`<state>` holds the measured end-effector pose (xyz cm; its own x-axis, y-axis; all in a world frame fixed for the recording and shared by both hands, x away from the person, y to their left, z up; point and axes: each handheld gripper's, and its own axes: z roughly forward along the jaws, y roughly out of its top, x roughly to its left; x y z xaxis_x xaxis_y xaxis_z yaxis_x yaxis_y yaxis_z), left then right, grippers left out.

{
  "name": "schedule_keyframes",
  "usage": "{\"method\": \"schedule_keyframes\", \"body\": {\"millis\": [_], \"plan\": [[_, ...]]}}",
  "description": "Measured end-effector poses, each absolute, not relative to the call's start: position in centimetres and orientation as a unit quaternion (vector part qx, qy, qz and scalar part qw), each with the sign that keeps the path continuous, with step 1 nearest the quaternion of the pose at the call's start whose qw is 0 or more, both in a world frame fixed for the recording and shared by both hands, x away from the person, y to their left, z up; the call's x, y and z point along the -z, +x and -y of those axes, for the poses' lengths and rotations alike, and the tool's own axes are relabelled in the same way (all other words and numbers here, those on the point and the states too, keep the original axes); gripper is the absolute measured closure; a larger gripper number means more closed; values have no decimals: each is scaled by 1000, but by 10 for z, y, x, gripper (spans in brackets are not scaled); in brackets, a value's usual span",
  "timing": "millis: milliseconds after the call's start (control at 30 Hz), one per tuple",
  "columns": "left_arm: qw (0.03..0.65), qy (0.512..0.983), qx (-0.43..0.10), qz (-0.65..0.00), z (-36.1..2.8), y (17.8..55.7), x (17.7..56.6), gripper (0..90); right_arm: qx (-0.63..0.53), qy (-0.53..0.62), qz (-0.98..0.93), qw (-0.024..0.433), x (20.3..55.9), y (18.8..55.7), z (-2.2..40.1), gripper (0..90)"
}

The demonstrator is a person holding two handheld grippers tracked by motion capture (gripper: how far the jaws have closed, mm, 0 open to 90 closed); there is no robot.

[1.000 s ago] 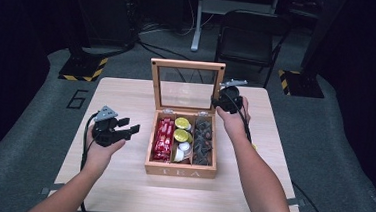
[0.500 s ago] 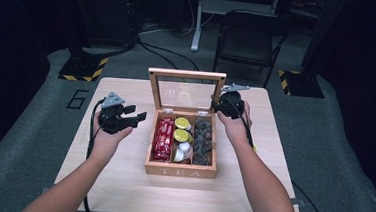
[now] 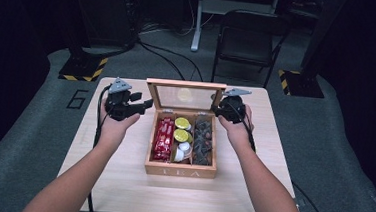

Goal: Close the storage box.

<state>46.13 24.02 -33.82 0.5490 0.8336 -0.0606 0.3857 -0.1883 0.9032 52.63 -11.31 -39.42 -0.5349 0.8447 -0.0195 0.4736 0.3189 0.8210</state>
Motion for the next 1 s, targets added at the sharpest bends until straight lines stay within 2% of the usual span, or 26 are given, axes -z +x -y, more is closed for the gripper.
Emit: {"method": "schedule_keyframes", "body": {"millis": [300, 633, 767, 867, 1000], "plan": [[491, 733, -234, -410, -229, 468, 326, 454, -411, 426, -774, 226, 395, 524, 115, 637], [493, 730, -236, -411, -223, 472, 320, 521, -424, 423, -767, 231, 396, 517, 117, 635], [484, 733, -242, -413, -223, 471, 322, 545, -434, 428, -760, 226, 394, 513, 121, 610], [484, 733, -238, -415, -226, 469, 324, 597, -437, 426, -759, 227, 392, 511, 123, 593], [485, 734, -240, -411, -227, 466, 327, 602, -438, 422, -762, 223, 391, 507, 125, 579]]}}
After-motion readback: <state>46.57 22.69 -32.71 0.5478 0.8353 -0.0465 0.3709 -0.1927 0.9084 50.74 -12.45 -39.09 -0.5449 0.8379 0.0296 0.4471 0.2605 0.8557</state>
